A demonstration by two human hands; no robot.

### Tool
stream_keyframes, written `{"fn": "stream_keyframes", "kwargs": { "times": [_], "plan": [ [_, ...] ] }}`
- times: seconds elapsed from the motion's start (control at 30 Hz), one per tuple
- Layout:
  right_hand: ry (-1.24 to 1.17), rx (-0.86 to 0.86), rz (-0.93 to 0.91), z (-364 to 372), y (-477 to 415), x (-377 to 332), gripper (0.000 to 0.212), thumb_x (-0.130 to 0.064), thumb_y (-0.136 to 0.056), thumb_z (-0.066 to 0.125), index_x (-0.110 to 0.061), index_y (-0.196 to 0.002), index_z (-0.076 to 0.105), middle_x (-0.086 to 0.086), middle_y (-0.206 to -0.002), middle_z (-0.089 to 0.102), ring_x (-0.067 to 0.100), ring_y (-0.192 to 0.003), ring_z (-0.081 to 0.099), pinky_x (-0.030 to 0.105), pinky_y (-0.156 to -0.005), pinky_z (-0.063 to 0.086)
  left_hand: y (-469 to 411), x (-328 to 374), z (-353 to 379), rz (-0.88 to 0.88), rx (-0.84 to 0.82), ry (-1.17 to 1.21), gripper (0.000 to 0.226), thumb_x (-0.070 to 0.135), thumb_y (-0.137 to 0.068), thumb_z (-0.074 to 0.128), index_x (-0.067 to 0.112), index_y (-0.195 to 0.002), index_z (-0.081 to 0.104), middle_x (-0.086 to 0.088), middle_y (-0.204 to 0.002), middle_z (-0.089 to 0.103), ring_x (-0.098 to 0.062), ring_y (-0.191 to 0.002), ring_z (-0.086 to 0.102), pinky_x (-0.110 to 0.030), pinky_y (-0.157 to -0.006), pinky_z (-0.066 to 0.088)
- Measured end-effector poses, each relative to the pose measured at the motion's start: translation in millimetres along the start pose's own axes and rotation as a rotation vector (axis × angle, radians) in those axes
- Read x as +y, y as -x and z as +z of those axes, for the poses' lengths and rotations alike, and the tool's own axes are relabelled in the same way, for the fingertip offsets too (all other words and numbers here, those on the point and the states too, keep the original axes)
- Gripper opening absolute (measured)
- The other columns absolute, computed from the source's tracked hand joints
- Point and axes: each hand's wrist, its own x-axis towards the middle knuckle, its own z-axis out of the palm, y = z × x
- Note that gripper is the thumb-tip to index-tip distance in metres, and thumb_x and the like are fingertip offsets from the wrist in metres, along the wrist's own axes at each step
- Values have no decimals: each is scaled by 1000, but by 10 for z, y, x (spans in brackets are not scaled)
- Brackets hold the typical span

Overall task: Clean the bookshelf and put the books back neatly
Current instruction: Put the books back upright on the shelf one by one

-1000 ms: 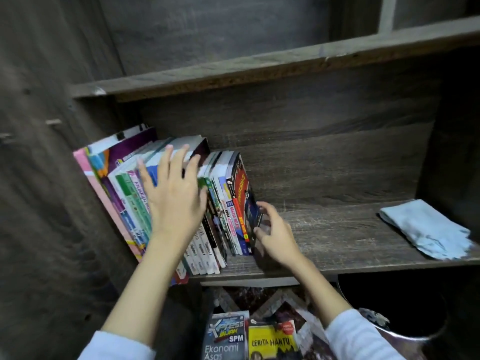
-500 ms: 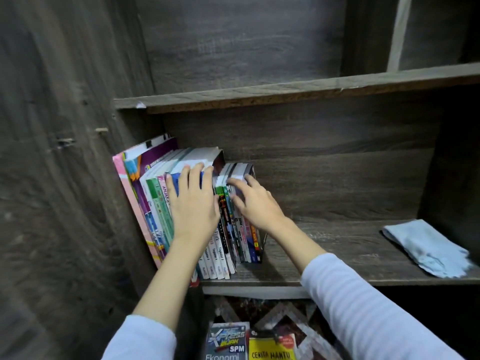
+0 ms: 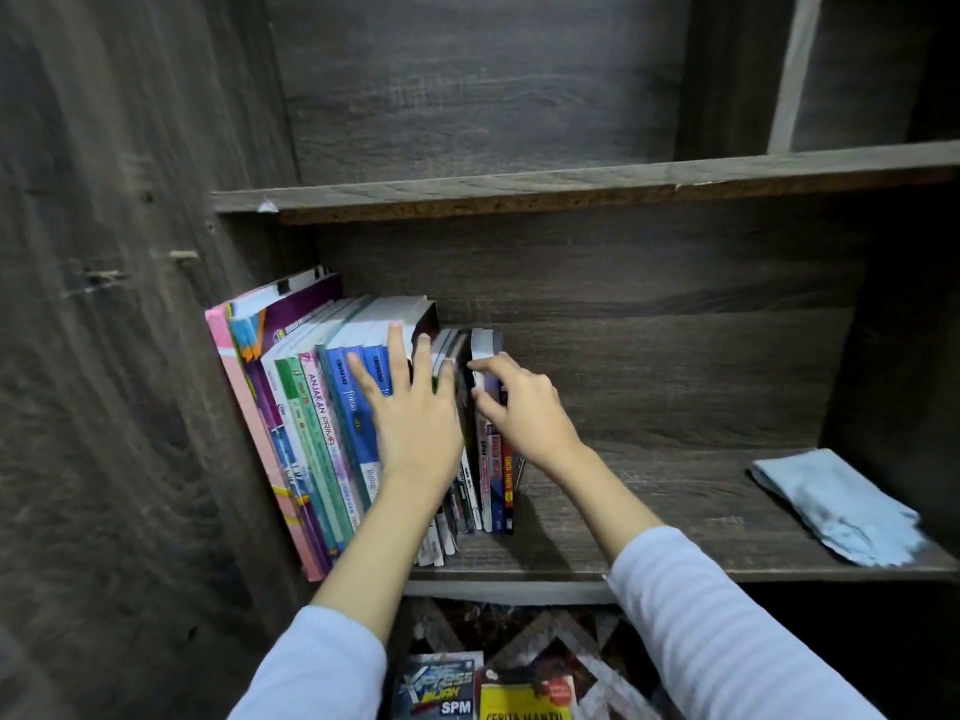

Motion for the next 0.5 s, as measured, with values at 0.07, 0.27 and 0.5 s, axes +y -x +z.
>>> {"fn": "stream_keyframes", "kwargs": {
  "times": [0.07,0.27,0.5],
  "plan": [
    [-17,10,2,7,15,22,31,-23,-93,53,-19,-124,56,7,-115,58,30,-101,60,44,-89,46,-5,36,17,-10,-19,-19,54,28,-97,29,25,-150,17,-10,-158,-1,-43,-138,-24,-69,-88,-21],
    [-41,17,21,17,22,79,32,-25,-94,51,-23,-127,54,7,-129,55,29,-116,56,46,-97,43,73,37,61,-20,55,116,53,21,-93,36,25,-146,31,-7,-159,-4,-34,-137,-31,-68,-92,-23],
    [-77,13,2,24,-12,72,32,-23,-93,53,-23,-125,56,3,-118,58,27,-106,59,43,-91,45,400,116,254,-64,329,575,37,23,-88,45,12,-121,59,-9,-131,54,-28,-120,49,-45,-93,39]
  ]
}}
